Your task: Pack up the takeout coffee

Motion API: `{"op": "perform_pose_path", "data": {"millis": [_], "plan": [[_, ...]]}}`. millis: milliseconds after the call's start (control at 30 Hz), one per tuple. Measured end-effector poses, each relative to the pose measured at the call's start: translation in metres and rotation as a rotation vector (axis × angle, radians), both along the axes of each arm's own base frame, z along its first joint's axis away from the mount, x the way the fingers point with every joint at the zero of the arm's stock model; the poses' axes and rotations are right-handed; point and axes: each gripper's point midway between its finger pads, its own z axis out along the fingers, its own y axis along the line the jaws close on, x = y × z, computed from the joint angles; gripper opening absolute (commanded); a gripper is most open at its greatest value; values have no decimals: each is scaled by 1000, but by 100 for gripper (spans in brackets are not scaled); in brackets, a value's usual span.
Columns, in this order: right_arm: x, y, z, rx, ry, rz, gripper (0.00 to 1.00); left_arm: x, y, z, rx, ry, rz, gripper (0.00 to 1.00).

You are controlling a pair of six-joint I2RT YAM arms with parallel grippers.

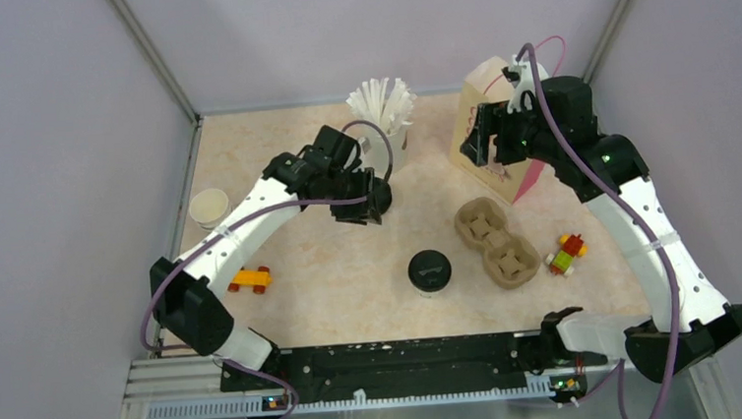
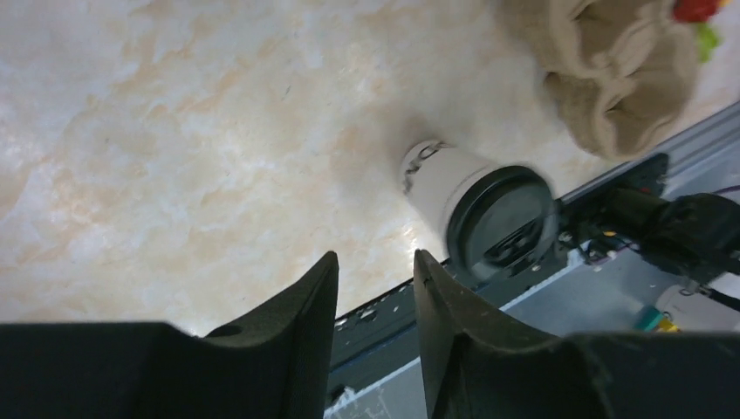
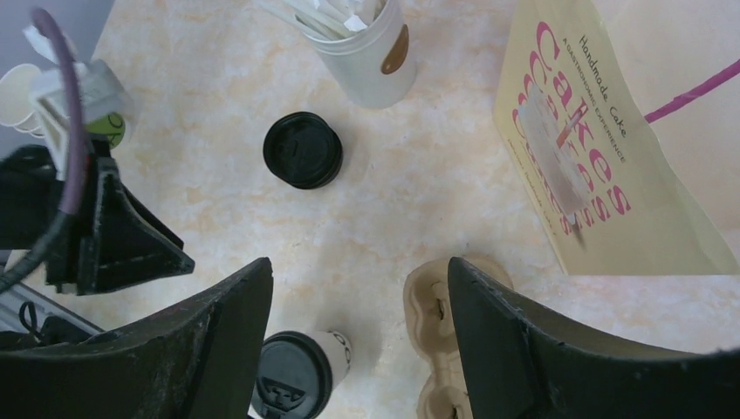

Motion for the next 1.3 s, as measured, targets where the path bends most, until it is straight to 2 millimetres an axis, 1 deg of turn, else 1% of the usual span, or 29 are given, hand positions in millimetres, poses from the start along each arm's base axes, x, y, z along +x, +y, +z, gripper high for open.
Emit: {"op": "perform_pose_path", "data": {"millis": [67, 100, 167, 200, 233, 300, 367, 400, 467, 533, 567, 633, 700, 767, 800, 900, 1033, 1167, 1233, 1300], "plan": [[-2, 0, -2, 5, 8, -1, 73, 3, -5, 15, -71, -28, -9, 52], [-3, 0, -3, 8, 13, -3, 76, 3, -12, 25, -120, -46, -25, 57], [-4, 0, -5, 16, 22, -6, 82, 1, -22, 38, -182, -71, -54, 72], [-6, 1, -6, 23, 29, -3, 84, 0, -26, 42, -205, -79, -63, 77], [-9, 2, -10, 30, 40, 2, 85, 0, -29, 44, -218, -83, -70, 79], [-17, 6, -22, 47, 82, 21, 86, -1, -31, 42, -227, -81, -71, 85], [-28, 10, -42, 56, 145, 36, 86, -3, -30, 33, -222, -71, -74, 96], [-33, 11, -50, 56, 171, 36, 86, -5, -30, 29, -225, -66, -82, 98], [-47, 12, -68, 49, 231, 37, 86, -11, -30, 22, -226, -55, -107, 99], [-56, 10, -76, 44, 262, 32, 86, -20, -35, 18, -210, -59, -153, 99], [-60, 8, -76, 45, 269, 23, 86, -27, -41, 16, -190, -71, -194, 99], [-63, 4, -70, 51, 250, 0, 86, -44, -59, 15, -145, -92, -294, 99], [-65, -3, -60, 57, 219, -34, 86, -57, -78, 15, -101, -123, -379, 99], [-66, -11, -46, 70, 173, -74, 86, -67, -91, 11, -59, -146, -441, 99], [-66, -15, -37, 80, 143, -99, 86, -71, -93, 9, -27, -158, -465, 99], [-70, -31, -9, 121, 44, -174, 86, -70, -95, 5, 43, -178, -488, 99], [-83, -56, 31, 209, -108, -282, 85, -70, -96, -3, 125, -198, -516, 99], [-100, -81, 67, 306, -254, -377, 85, -80, -94, -19, 193, -182, -569, 99], [-106, -91, 77, 339, -296, -414, 85, -85, -95, -25, 215, -172, -591, 99], [-108, -97, 82, 351, -316, -443, 85, -89, -96, -31, 232, -164, -612, 99]]}}
